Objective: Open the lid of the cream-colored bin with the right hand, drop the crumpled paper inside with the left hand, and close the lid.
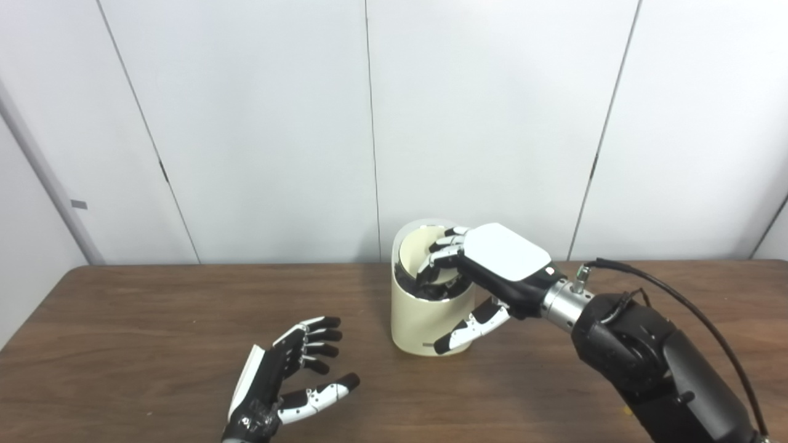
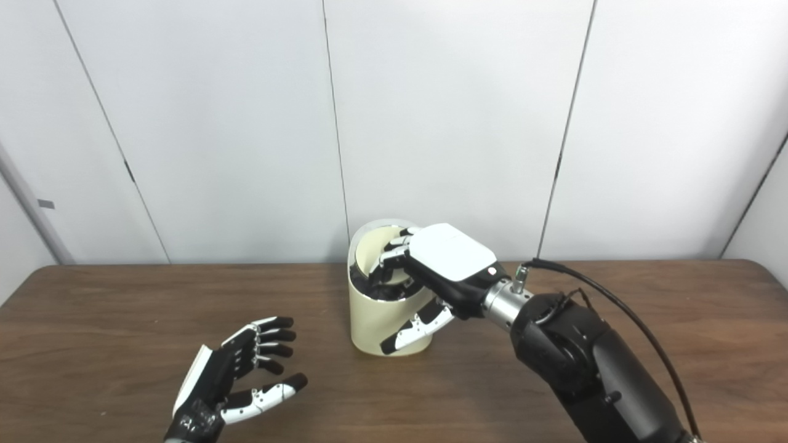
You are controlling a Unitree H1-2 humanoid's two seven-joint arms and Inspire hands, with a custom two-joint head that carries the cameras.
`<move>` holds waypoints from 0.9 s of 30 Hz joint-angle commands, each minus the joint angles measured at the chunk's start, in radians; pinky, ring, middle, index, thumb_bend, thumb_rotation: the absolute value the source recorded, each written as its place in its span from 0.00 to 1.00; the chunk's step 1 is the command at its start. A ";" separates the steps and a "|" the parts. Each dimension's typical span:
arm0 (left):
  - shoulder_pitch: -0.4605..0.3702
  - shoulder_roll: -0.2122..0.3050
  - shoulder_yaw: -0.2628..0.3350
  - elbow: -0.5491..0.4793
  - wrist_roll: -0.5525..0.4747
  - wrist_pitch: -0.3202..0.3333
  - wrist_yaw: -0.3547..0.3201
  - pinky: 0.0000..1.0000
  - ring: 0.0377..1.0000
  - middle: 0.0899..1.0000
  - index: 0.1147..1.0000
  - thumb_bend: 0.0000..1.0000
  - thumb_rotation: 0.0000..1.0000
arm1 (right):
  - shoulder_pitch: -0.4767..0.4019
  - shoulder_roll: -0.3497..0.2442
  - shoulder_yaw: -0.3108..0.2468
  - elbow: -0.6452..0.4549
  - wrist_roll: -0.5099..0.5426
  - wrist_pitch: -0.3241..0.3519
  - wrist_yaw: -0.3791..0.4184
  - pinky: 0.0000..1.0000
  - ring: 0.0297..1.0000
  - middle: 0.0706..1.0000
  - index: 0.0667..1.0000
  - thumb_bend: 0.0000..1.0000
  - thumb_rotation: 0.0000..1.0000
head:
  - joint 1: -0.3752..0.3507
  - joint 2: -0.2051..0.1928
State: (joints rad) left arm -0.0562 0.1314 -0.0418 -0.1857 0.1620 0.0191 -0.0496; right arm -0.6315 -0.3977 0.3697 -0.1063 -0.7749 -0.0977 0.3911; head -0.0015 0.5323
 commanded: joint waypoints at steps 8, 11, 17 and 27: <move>-0.015 0.004 0.003 -0.046 0.009 -0.010 0.004 0.58 0.66 0.71 0.74 0.72 0.15 | -0.007 -0.013 0.000 -0.002 -0.034 -0.024 0.000 0.88 0.82 0.62 0.63 0.73 0.52 | 0.003 0.005; -0.015 0.005 0.004 -0.045 0.004 -0.013 0.002 0.58 0.66 0.71 0.74 0.72 0.15 | 0.002 -0.007 -0.010 0.006 -0.027 -0.012 -0.003 0.88 0.82 0.63 0.64 0.73 0.54 | 0.002 0.006; -0.013 0.009 0.004 -0.043 0.002 -0.017 0.000 0.58 0.67 0.71 0.74 0.71 0.14 | 0.027 0.031 -0.064 0.007 0.026 0.100 0.017 0.93 0.85 0.66 0.66 0.71 0.53 | 0.001 0.007; -0.016 0.015 0.005 -0.049 0.001 -0.016 -0.004 0.58 0.66 0.71 0.74 0.72 0.15 | 0.073 0.104 -0.106 0.026 -0.071 0.233 -0.101 0.90 0.87 0.71 0.69 0.67 0.61 | 0.001 0.010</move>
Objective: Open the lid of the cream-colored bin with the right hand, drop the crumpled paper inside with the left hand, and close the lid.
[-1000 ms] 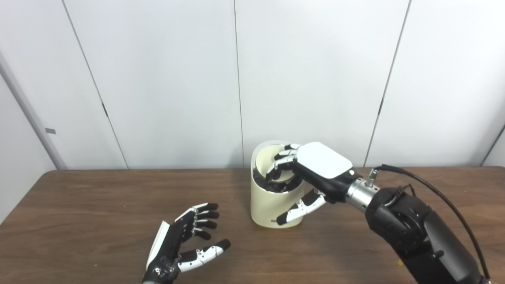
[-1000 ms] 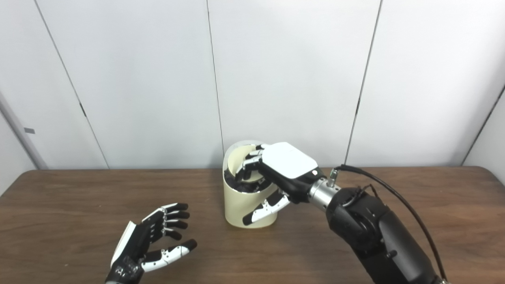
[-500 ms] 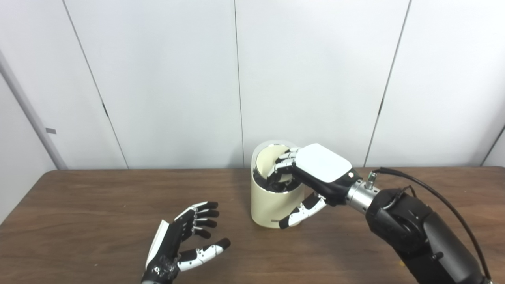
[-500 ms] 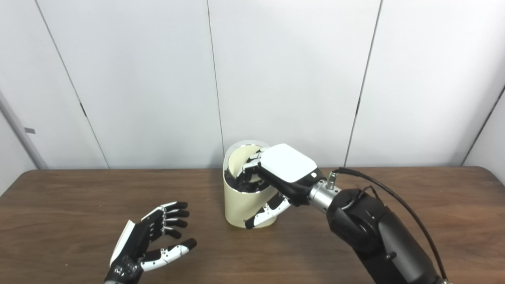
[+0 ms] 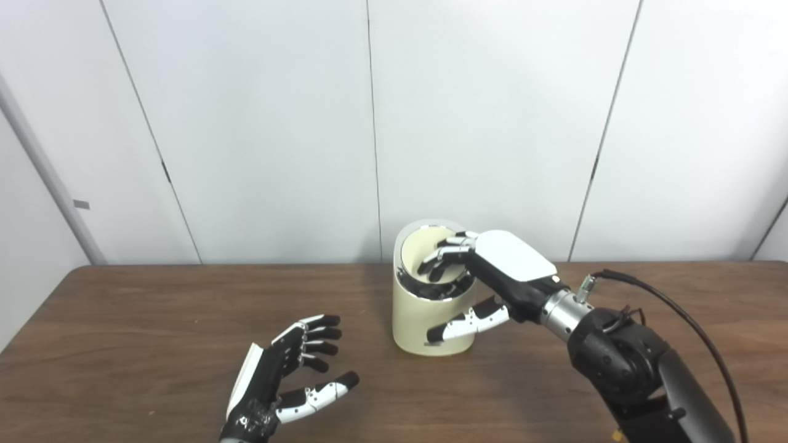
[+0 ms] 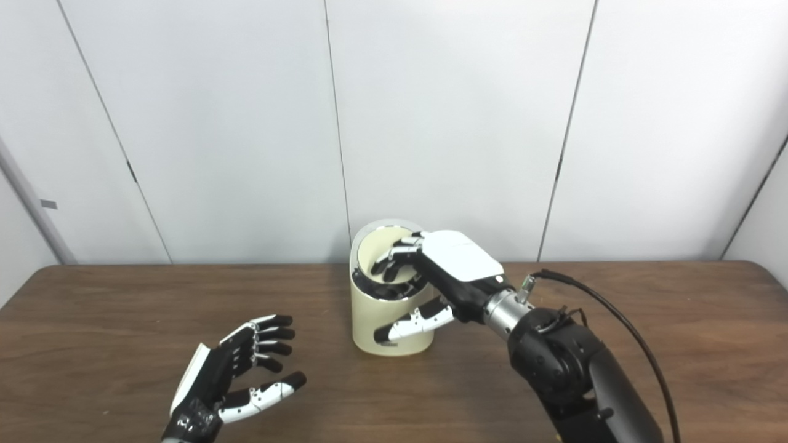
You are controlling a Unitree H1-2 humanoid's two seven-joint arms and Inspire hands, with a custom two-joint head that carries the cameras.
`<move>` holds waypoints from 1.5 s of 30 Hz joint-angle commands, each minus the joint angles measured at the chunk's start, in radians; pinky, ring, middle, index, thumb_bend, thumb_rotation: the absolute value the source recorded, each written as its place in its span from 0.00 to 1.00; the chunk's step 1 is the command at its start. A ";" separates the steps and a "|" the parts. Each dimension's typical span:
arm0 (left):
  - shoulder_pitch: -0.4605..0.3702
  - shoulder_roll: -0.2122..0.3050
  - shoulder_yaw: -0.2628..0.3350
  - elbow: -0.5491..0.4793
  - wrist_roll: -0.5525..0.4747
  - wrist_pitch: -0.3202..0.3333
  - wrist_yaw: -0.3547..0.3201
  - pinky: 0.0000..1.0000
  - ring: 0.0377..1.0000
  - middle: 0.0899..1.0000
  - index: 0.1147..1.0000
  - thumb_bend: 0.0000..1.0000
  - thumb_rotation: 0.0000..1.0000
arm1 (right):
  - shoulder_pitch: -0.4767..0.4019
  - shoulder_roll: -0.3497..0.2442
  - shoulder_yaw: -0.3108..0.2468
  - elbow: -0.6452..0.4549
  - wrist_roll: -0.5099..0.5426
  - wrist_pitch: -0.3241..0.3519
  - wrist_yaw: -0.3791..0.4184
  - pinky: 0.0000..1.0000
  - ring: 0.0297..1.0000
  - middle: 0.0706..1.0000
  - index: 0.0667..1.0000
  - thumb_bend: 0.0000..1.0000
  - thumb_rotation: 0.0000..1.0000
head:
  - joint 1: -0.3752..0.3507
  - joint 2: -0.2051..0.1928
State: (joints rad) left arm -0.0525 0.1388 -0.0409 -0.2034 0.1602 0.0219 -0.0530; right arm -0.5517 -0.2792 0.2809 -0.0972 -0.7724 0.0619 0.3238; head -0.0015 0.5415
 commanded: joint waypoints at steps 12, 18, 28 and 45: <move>-0.027 0.011 0.008 -0.037 -0.008 -0.007 -0.006 0.57 0.66 0.71 0.74 0.71 0.14 | 0.009 0.026 -0.026 0.016 -0.158 0.110 -0.105 0.94 0.86 0.70 0.69 0.61 0.57 | -0.003 0.000; -0.030 0.010 0.007 -0.032 -0.005 -0.011 -0.006 0.58 0.66 0.71 0.74 0.71 0.13 | 0.008 0.024 -0.038 -0.012 -0.140 0.099 -0.104 0.90 0.85 0.69 0.68 0.61 0.56 | -0.002 -0.002; -0.030 0.007 0.005 -0.034 0.001 -0.009 -0.005 0.57 0.66 0.71 0.74 0.71 0.13 | -0.013 0.036 -0.103 -0.060 -0.066 0.092 -0.119 0.86 0.88 0.70 0.67 0.61 0.48 | -0.002 -0.003; -0.030 0.009 0.010 -0.040 -0.010 -0.011 -0.009 0.58 0.66 0.70 0.73 0.71 0.13 | 0.081 -0.021 -0.225 -0.106 0.126 0.031 -0.212 0.71 0.84 0.89 0.86 0.68 0.38 | -0.001 -0.001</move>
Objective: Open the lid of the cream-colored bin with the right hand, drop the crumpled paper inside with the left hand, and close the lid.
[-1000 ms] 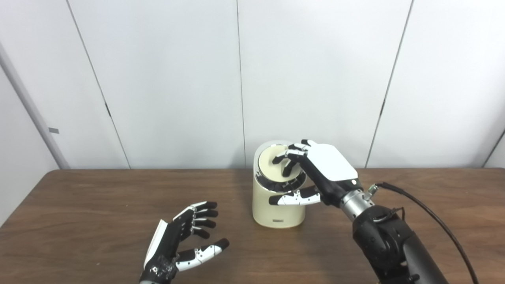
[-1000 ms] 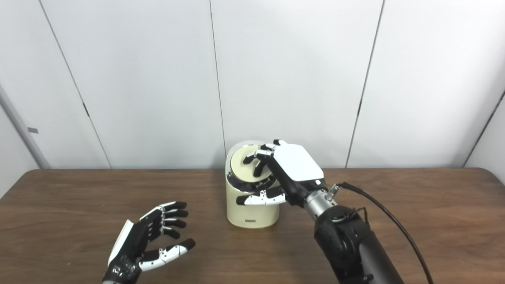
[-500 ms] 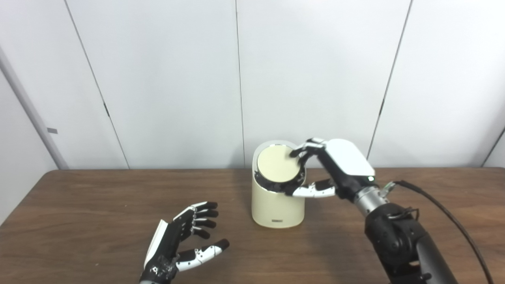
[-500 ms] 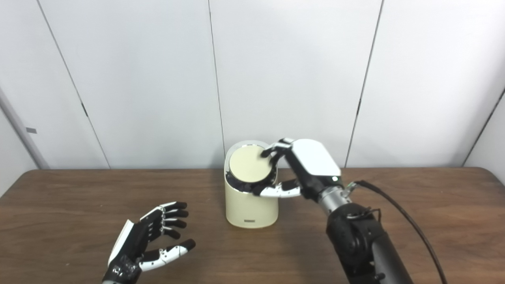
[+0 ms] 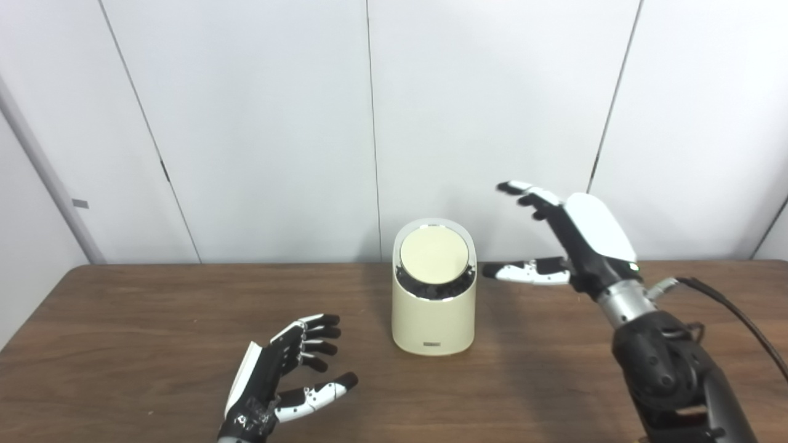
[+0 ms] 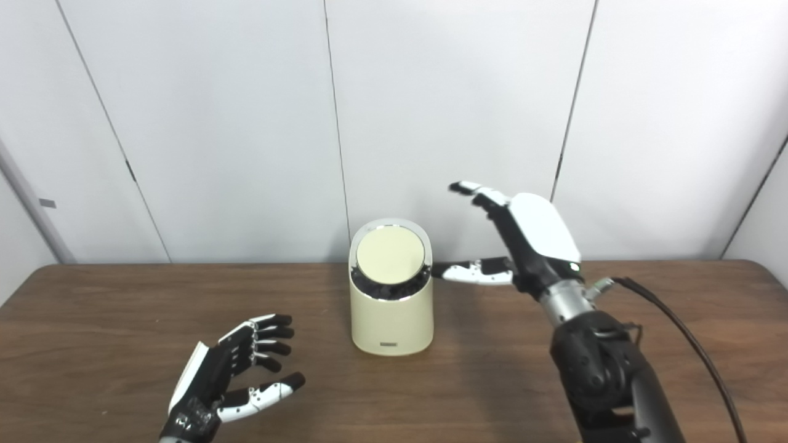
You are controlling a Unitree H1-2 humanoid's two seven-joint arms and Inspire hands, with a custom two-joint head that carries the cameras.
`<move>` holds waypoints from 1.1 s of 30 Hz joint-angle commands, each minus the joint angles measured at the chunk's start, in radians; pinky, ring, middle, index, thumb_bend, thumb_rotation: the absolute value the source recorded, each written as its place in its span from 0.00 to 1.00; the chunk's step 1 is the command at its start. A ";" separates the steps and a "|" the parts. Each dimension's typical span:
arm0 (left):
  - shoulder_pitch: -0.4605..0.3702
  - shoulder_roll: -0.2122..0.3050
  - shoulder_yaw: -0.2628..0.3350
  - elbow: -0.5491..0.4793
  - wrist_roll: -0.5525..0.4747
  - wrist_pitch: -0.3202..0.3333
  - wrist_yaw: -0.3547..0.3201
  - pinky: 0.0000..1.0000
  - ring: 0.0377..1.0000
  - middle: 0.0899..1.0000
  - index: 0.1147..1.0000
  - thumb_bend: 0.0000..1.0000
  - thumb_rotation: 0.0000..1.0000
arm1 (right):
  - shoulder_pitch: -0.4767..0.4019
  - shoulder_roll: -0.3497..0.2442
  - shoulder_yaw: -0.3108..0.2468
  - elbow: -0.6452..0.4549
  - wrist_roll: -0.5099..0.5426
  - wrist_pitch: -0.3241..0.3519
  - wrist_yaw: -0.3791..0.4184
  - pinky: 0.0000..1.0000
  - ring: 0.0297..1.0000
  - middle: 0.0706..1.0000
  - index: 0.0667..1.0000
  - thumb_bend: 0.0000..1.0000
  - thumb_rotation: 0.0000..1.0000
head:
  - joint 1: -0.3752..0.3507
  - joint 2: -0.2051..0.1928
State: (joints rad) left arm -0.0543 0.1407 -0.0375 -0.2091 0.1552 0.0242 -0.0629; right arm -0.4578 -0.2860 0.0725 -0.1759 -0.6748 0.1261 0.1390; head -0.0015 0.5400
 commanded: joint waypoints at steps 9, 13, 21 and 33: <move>-0.033 0.002 0.019 -0.033 -0.009 -0.028 0.001 0.58 0.67 0.71 0.73 0.73 0.13 | 0.102 -0.022 -0.050 0.013 0.239 -0.090 -0.008 0.73 0.88 0.96 0.88 0.77 0.35 | -0.007 -0.004; -0.039 0.000 0.023 -0.028 -0.011 -0.041 0.001 0.58 0.66 0.71 0.73 0.71 0.12 | 0.150 -0.011 -0.052 0.050 0.297 -0.148 -0.035 0.70 0.84 0.92 0.89 0.80 0.36 | -0.013 -0.012; -0.045 -0.015 0.022 0.002 -0.035 -0.106 0.001 0.56 0.66 0.72 0.76 0.71 0.13 | 0.206 0.028 -0.046 0.149 0.297 -0.243 -0.122 0.74 0.87 0.93 0.94 0.80 0.35 | -0.016 -0.025; -0.060 -0.012 0.027 0.001 -0.055 -0.122 -0.008 0.63 0.75 0.81 0.86 0.77 0.17 | 0.247 0.054 -0.026 0.126 0.304 -0.236 -0.123 0.77 0.88 0.94 0.94 0.80 0.33 | -0.025 -0.049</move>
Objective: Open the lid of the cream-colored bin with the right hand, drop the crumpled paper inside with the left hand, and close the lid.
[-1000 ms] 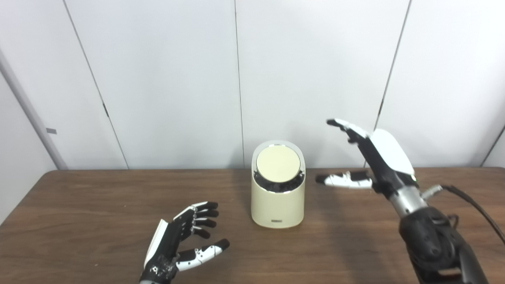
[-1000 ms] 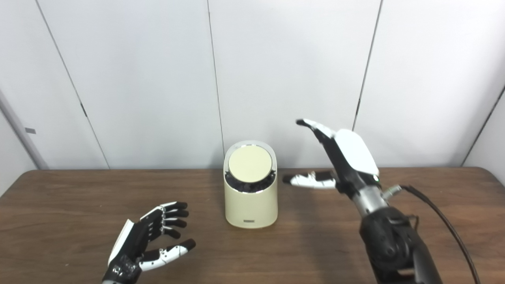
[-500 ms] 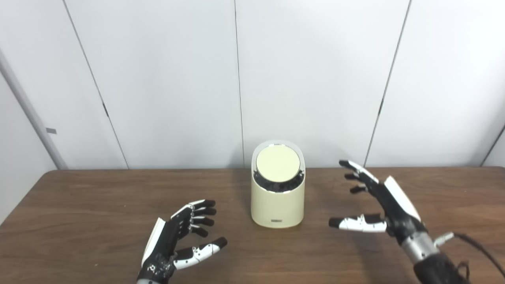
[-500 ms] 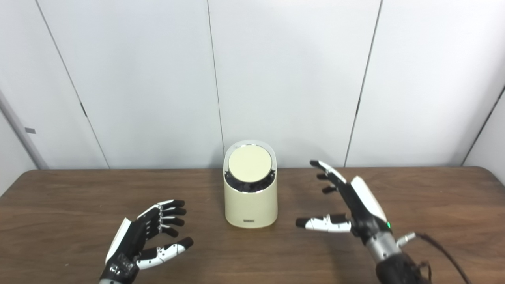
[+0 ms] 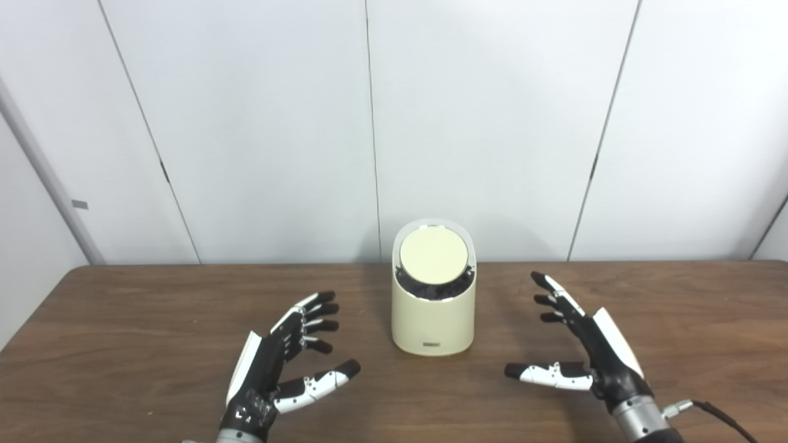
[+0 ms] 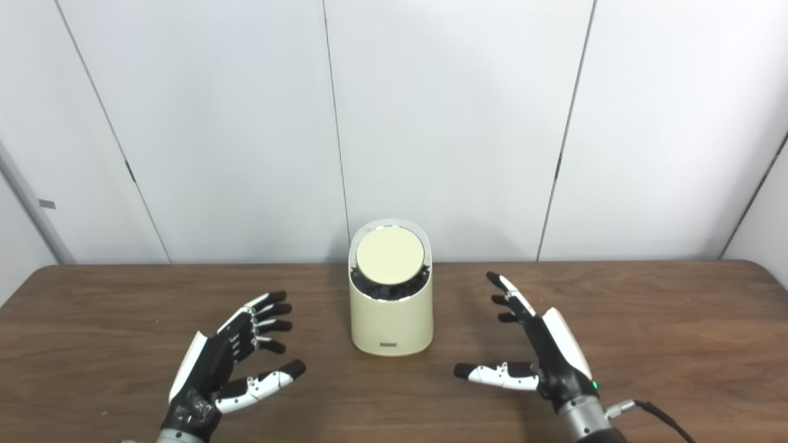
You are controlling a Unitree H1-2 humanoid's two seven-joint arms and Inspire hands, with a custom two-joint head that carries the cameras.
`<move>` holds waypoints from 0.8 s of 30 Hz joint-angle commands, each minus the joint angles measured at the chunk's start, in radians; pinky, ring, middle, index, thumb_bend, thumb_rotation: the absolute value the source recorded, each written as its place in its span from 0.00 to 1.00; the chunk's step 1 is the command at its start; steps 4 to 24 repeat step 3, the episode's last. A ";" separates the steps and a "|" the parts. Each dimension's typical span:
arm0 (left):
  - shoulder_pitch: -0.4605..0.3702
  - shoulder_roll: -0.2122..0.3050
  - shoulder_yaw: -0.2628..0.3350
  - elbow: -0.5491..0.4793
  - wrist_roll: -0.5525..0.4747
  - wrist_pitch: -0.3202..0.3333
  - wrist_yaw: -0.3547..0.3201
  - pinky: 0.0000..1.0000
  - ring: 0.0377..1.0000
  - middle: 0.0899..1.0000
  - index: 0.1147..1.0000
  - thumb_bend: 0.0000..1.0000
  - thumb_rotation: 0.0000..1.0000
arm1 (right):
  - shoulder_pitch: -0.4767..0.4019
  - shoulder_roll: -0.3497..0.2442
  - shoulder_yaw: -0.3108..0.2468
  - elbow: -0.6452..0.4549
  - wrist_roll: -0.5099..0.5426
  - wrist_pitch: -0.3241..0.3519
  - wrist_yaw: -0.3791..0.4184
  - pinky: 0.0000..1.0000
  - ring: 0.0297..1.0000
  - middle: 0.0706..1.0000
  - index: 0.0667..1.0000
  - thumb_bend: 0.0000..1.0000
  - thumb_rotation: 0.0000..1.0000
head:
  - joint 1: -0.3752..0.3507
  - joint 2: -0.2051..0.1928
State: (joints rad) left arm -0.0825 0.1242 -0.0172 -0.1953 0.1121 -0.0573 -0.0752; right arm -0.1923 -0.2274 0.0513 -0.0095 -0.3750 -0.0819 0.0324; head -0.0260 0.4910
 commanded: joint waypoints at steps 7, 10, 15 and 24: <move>-0.038 0.009 0.007 -0.009 -0.008 -0.045 0.005 0.63 0.75 0.81 0.86 0.77 0.17 | -0.012 0.004 -0.001 -0.058 0.003 -0.019 -0.017 0.77 0.88 0.94 0.94 0.80 0.31 | -0.004 -0.010; -0.038 0.009 0.007 -0.009 -0.008 -0.045 0.005 0.63 0.75 0.81 0.86 0.77 0.17 | -0.012 0.004 -0.001 -0.058 0.003 -0.019 -0.017 0.77 0.88 0.94 0.94 0.80 0.31 | -0.004 -0.010; -0.038 0.009 0.007 -0.009 -0.008 -0.045 0.005 0.63 0.75 0.81 0.86 0.77 0.17 | -0.012 0.004 -0.001 -0.058 0.003 -0.019 -0.017 0.77 0.88 0.94 0.94 0.80 0.31 | -0.004 -0.010; -0.038 0.009 0.007 -0.009 -0.008 -0.045 0.005 0.63 0.75 0.81 0.86 0.77 0.17 | -0.012 0.004 -0.001 -0.058 0.003 -0.019 -0.017 0.77 0.88 0.94 0.94 0.80 0.31 | -0.004 -0.010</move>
